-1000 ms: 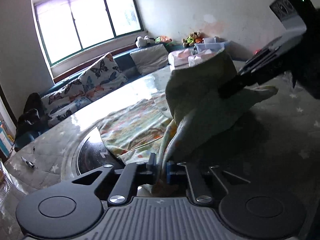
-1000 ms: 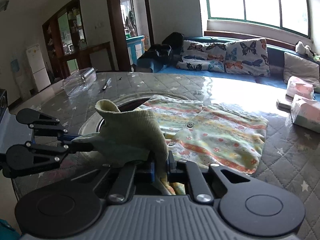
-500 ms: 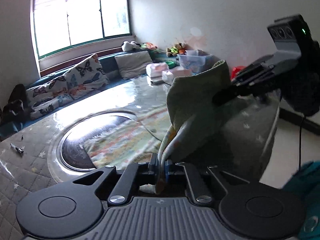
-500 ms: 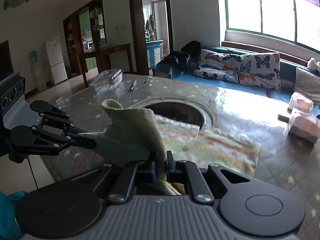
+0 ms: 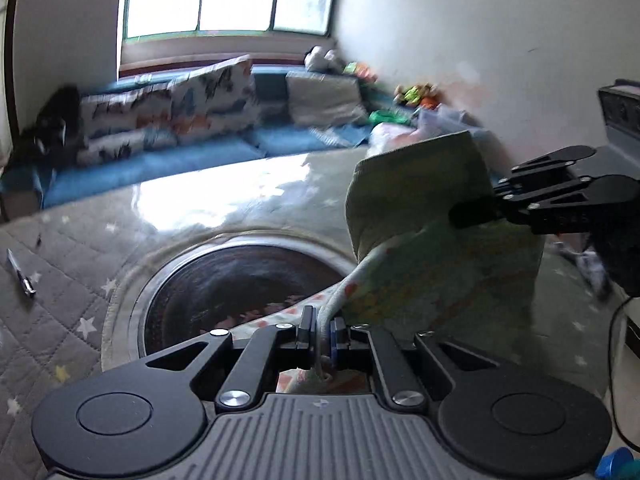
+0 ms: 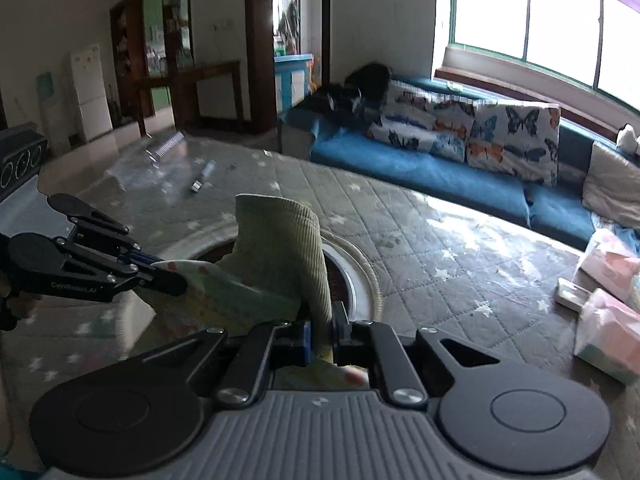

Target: Fold clothes

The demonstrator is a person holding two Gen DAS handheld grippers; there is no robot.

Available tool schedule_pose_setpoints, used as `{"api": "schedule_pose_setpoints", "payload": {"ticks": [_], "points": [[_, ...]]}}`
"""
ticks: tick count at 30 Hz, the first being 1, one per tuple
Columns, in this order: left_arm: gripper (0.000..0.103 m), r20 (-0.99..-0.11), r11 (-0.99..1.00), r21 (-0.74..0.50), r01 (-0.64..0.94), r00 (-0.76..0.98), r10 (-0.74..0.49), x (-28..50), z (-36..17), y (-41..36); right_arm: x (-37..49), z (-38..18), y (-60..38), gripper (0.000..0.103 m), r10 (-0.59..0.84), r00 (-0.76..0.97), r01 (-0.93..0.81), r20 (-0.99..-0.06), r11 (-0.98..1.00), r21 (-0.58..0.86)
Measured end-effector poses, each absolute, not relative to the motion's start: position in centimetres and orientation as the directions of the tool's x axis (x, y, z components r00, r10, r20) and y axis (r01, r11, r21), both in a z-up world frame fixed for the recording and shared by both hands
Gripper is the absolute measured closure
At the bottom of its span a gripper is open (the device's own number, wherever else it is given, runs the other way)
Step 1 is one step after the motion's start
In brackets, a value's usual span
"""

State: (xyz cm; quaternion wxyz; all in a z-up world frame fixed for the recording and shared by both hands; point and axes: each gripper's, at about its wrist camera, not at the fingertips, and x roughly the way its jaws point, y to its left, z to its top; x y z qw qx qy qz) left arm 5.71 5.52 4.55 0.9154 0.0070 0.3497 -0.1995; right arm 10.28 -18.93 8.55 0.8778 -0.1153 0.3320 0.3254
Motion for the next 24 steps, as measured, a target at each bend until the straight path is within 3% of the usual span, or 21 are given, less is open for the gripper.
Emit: {"api": "schedule_pose_setpoints", "payload": {"ticks": [5,8,11,15,24], "points": [[0.092,-0.706,0.94,-0.158,0.302,0.632,-0.321,9.7,1.4,6.3,14.7,3.5,-17.9,0.092,0.451,0.543,-0.585,-0.708,0.808,0.066],[0.089,-0.711,0.953,-0.15,0.265,0.64,-0.29,10.0,0.8,6.7,15.8,1.7,-18.5,0.081,0.431,0.555,-0.533,-0.711,0.841,0.093],[0.075,-0.717,0.964,-0.141,0.227,0.648,-0.258,10.3,0.3,7.0,16.0,1.2,-20.3,0.078,0.404,0.586,-0.481,-0.702,0.871,0.1],[0.07,-0.723,0.976,-0.13,0.176,0.656,-0.215,10.7,-0.4,7.4,14.5,1.0,-23.5,0.071,0.374,0.614,-0.427,-0.695,0.898,0.107],[0.07,-0.7,0.969,-0.151,0.196,0.67,-0.245,10.2,0.3,5.4,12.2,-1.0,-28.2,0.07,0.323,0.635,-0.318,-0.702,0.937,0.143]]}}
